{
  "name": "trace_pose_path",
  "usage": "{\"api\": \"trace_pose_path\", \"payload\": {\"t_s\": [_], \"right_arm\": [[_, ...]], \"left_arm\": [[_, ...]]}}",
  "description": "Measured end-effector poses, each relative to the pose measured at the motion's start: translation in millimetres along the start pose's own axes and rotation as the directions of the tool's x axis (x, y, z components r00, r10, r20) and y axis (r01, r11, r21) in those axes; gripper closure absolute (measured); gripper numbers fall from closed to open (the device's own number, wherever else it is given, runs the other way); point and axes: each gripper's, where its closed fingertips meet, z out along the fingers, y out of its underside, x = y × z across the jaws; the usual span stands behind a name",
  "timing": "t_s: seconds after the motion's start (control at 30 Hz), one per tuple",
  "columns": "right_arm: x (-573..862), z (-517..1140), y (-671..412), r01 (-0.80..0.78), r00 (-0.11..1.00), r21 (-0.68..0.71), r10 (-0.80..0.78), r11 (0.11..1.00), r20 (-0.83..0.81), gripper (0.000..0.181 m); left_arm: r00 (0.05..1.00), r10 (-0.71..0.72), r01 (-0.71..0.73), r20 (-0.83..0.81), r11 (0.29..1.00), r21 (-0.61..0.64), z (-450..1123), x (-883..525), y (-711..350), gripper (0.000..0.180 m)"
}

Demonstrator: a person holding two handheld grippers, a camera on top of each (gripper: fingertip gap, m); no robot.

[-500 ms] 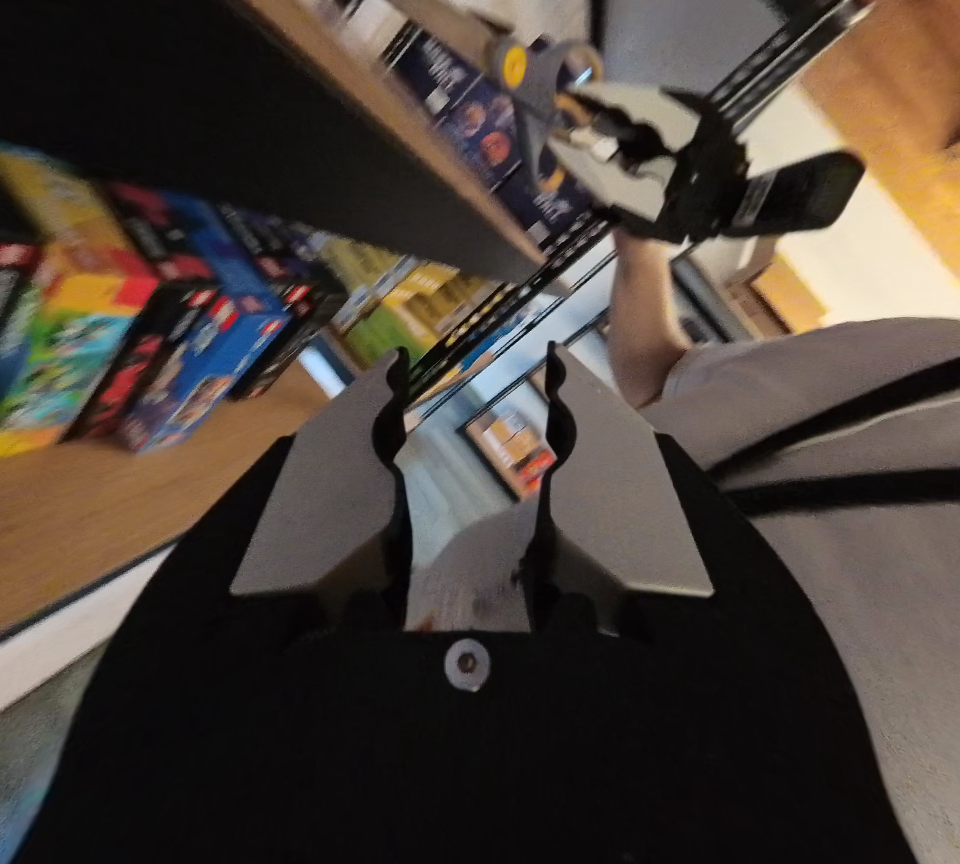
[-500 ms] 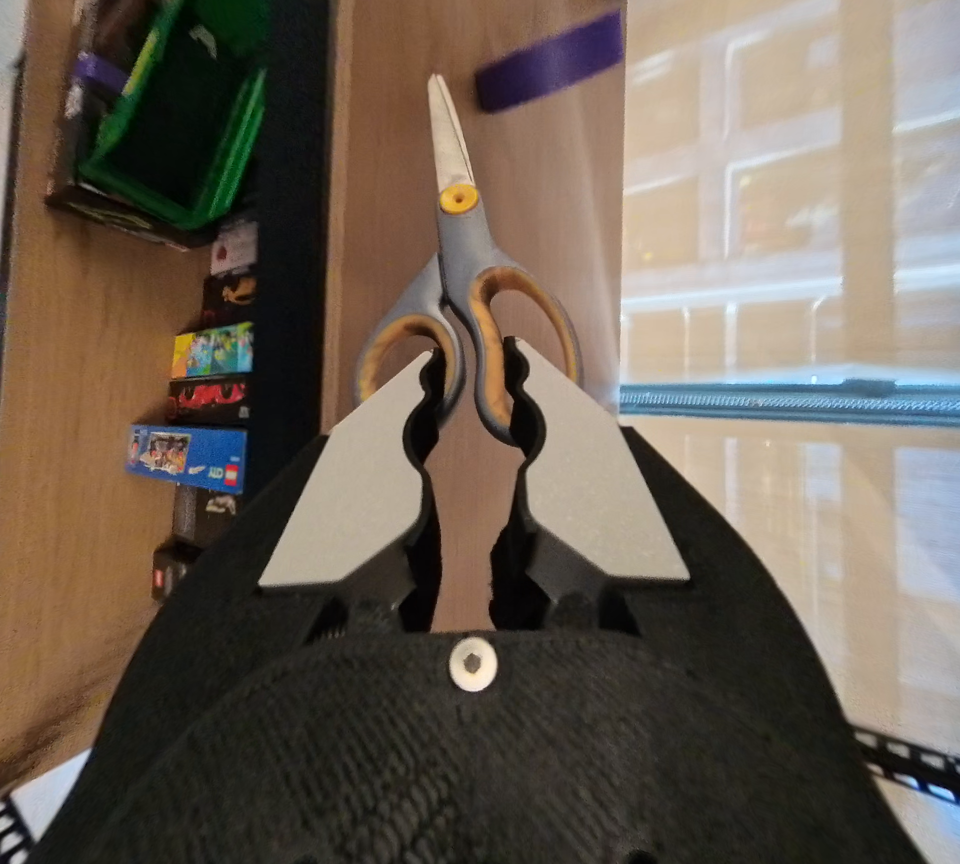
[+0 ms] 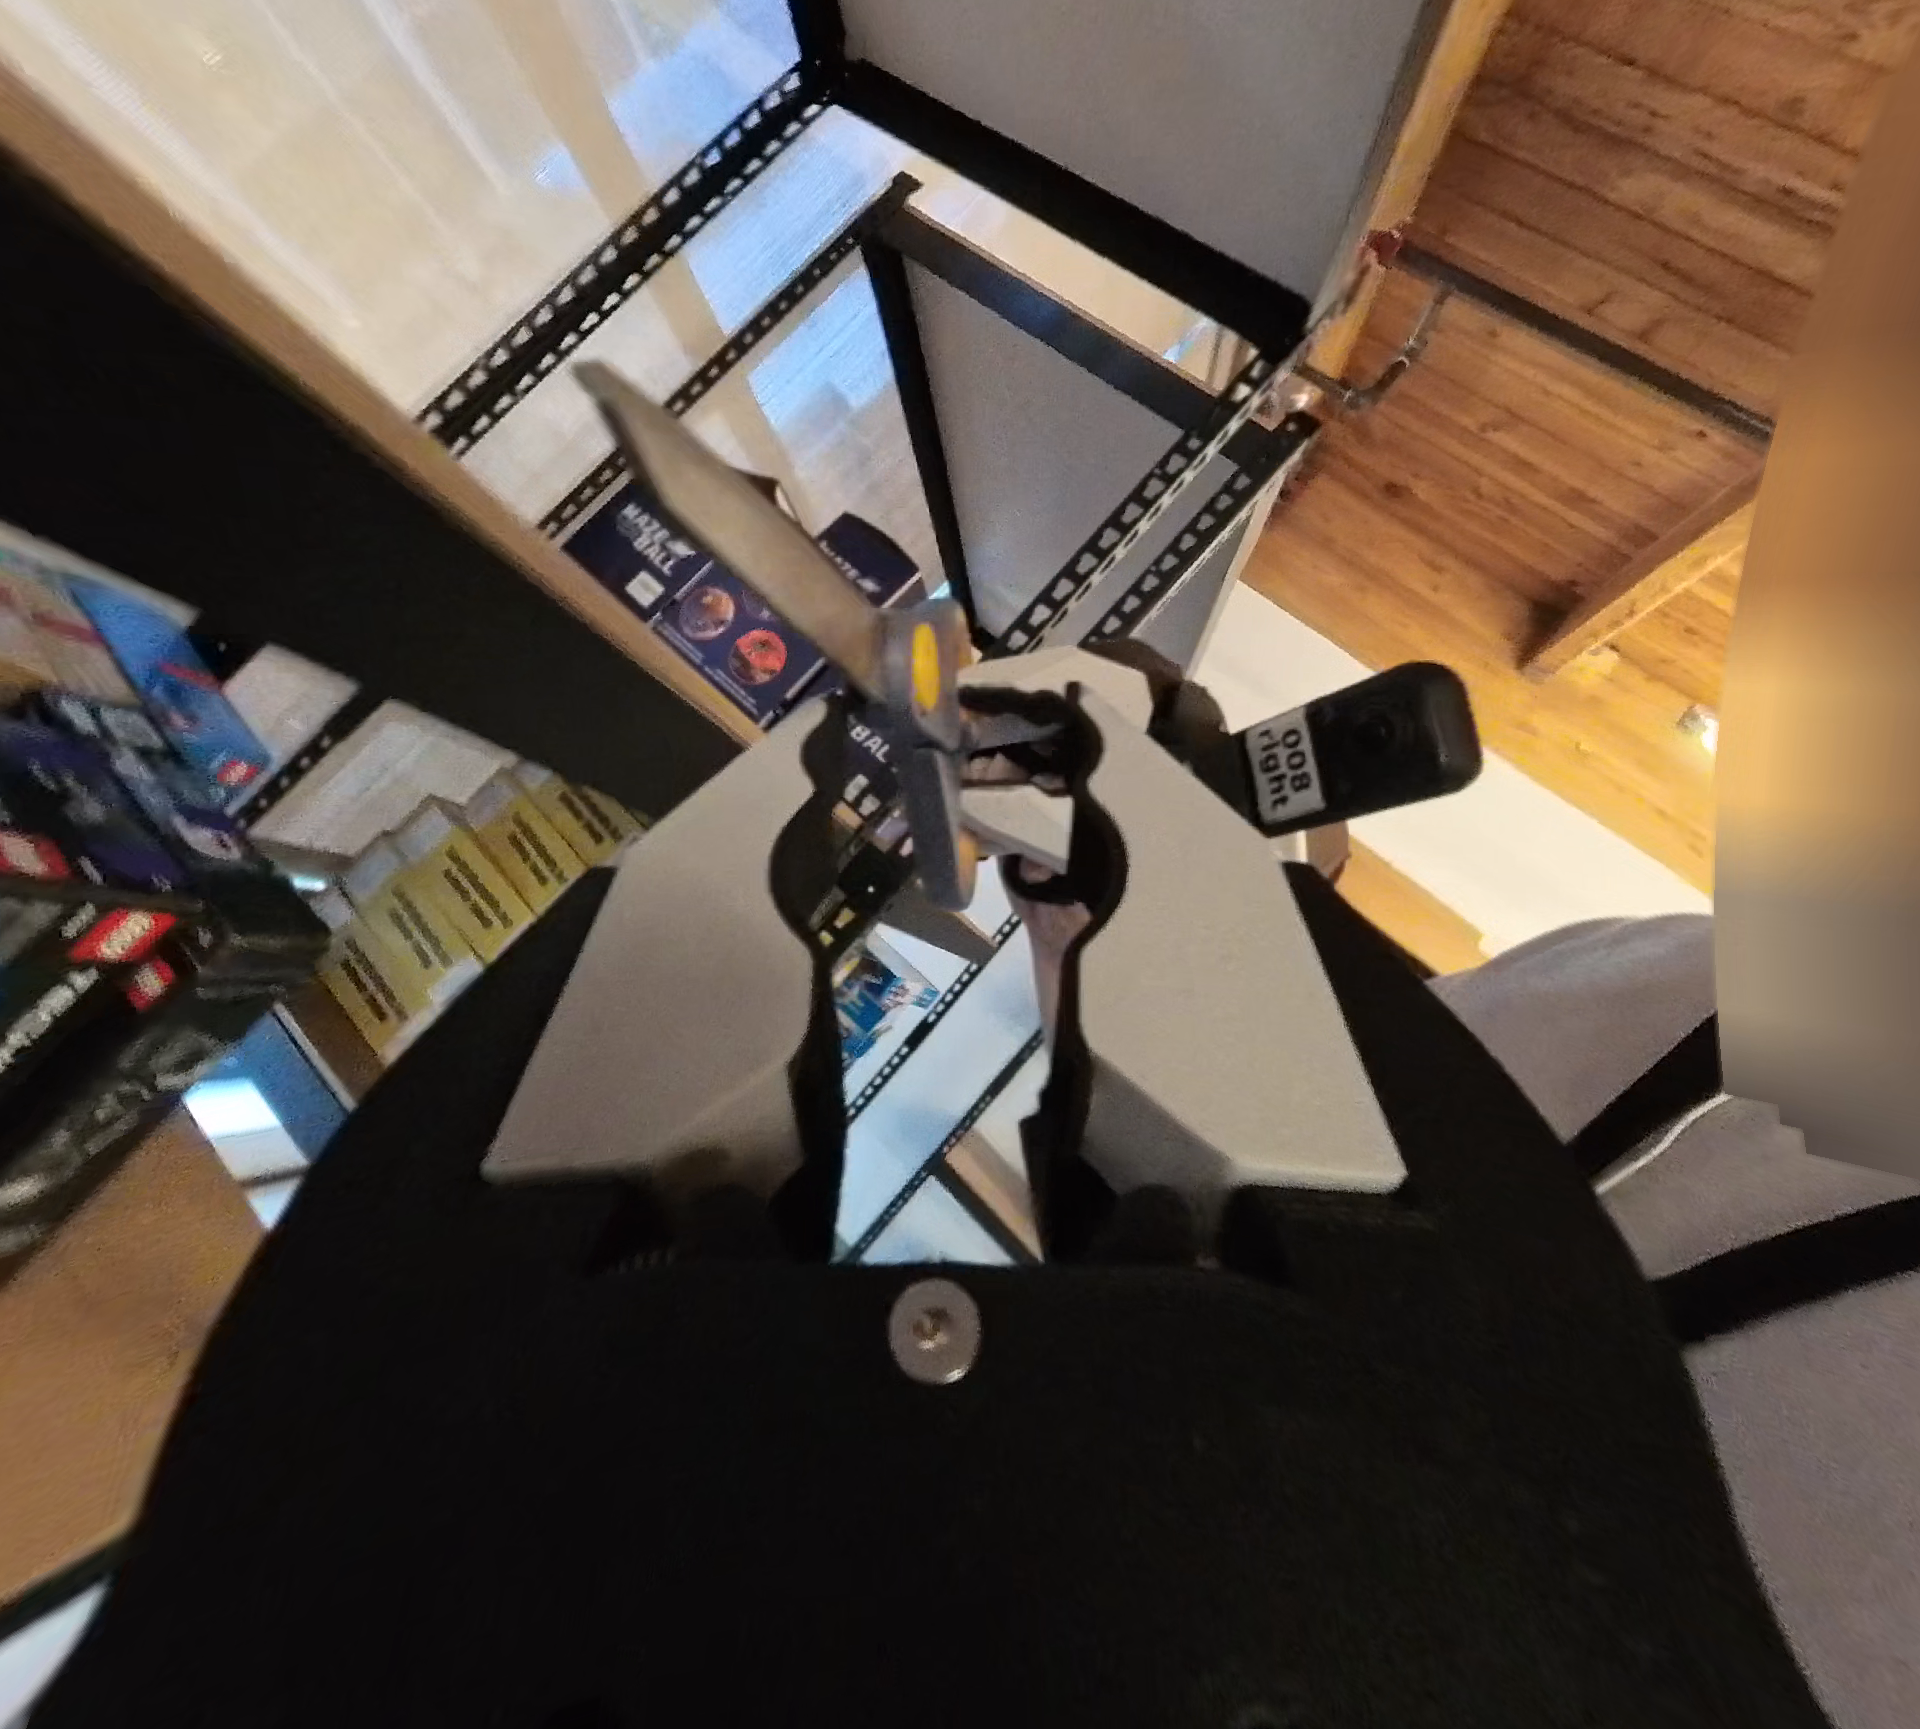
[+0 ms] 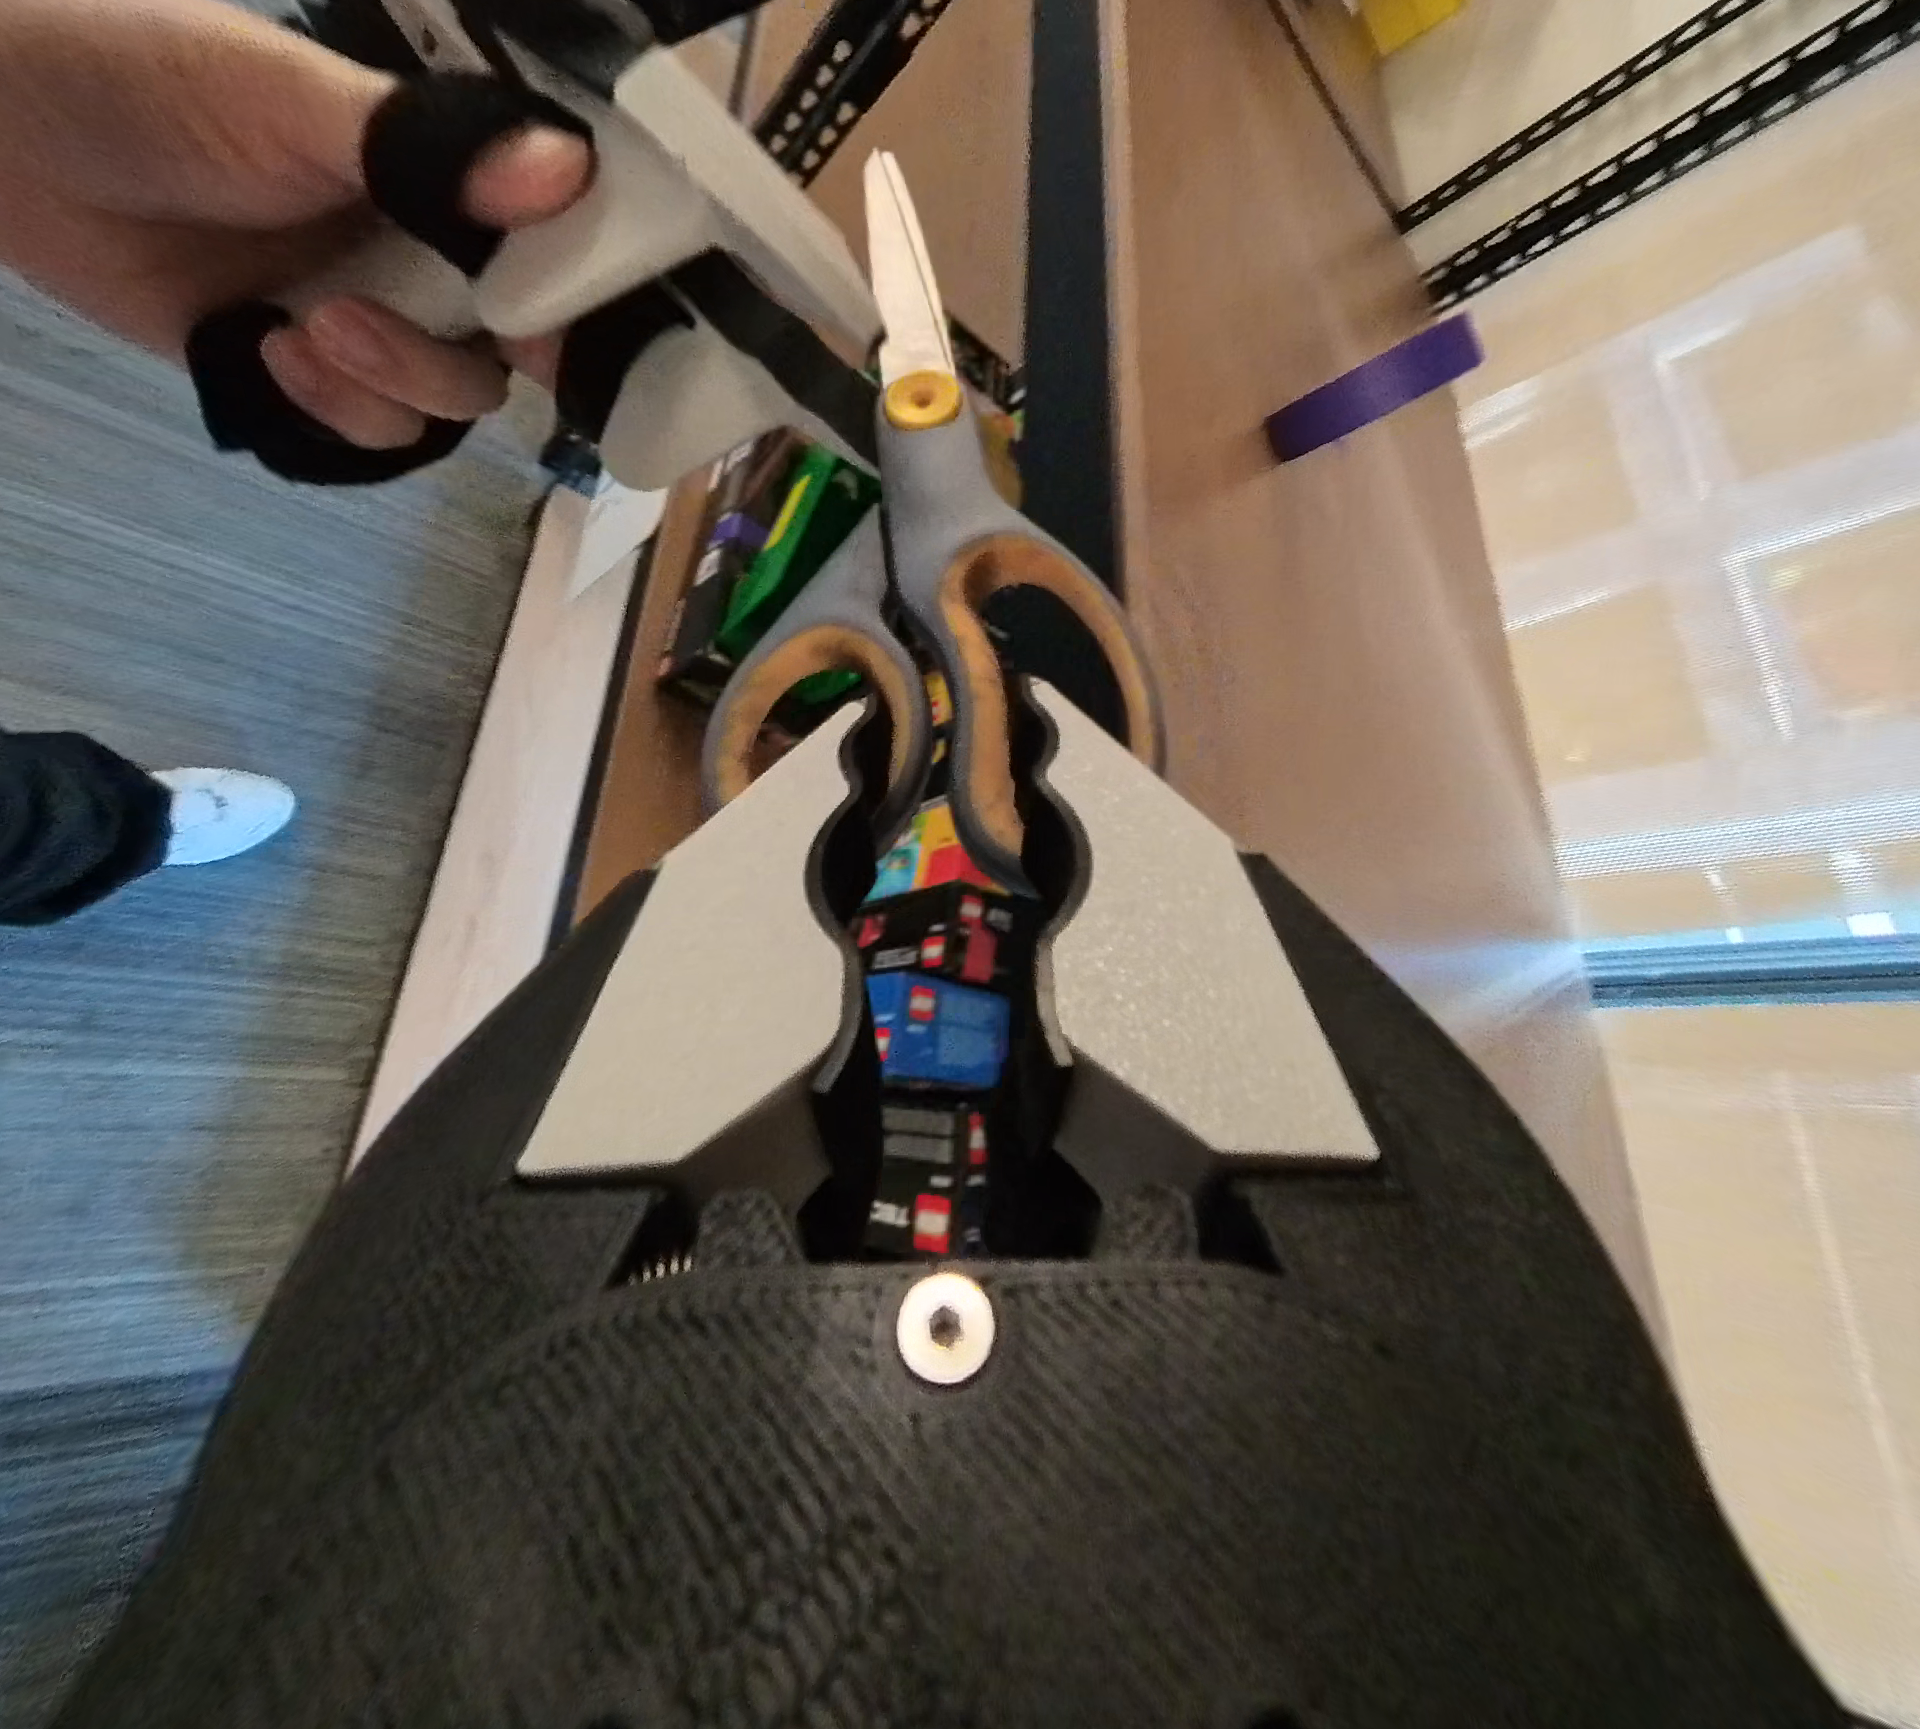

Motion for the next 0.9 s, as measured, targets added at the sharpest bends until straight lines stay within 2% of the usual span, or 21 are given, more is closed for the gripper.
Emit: {"api": "trace_pose_path", "payload": {"t_s": [0.07, 0.17, 0.33, 0.4, 0.53, 0.63, 0.77, 0.9], "right_arm": [[-18, -3, 7, -0.027, 0.998, 0.013, 0.026, 1.000, 0.052, 0.159], [-46, 0, 7, -0.040, 0.990, 0.053, 0.032, 0.998, 0.137, 0.159], [-74, 21, 8, -0.059, 0.979, 0.091, 0.040, 0.994, 0.202, 0.159], [-85, 32, 13, -0.078, 0.971, 0.083, 0.057, 0.994, 0.233, 0.159], [-111, 51, 24, -0.121, 0.957, 0.041, 0.105, 0.992, 0.272, 0.156], [-133, 64, 38, -0.138, 0.954, -0.036, 0.143, 0.990, 0.263, 0.145], [-162, 78, 58, -0.097, 0.953, -0.154, 0.136, 0.983, 0.269, 0.146], [-177, 87, 68, -0.161, 0.950, -0.195, 0.205, 0.968, 0.234, 0.148]], "left_arm": [[0.998, -0.037, 0.037, 0.047, 0.999, 0.011, -5, 1, 16, 0.136], [0.989, -0.045, 0.044, 0.142, 0.999, 0.010, -19, -5, 34, 0.165], [0.963, -0.094, 0.083, 0.254, 0.995, 0.052, -47, -17, 40, 0.166], [0.938, -0.067, 0.055, 0.340, 0.997, 0.045, -58, -22, 45, 0.165], [0.872, 0.022, -0.024, 0.489, 1.000, -0.001, -74, -27, 58, 0.165], [0.827, 0.006, -0.007, 0.563, 1.000, 0.000, -78, -34, 72, 0.165], [0.766, 0.030, 0.010, 0.643, 0.998, -0.059, -81, -45, 95, 0.164], [0.737, -0.036, 0.081, 0.675, 0.996, -0.036, -86, -53, 103, 0.163]]}}
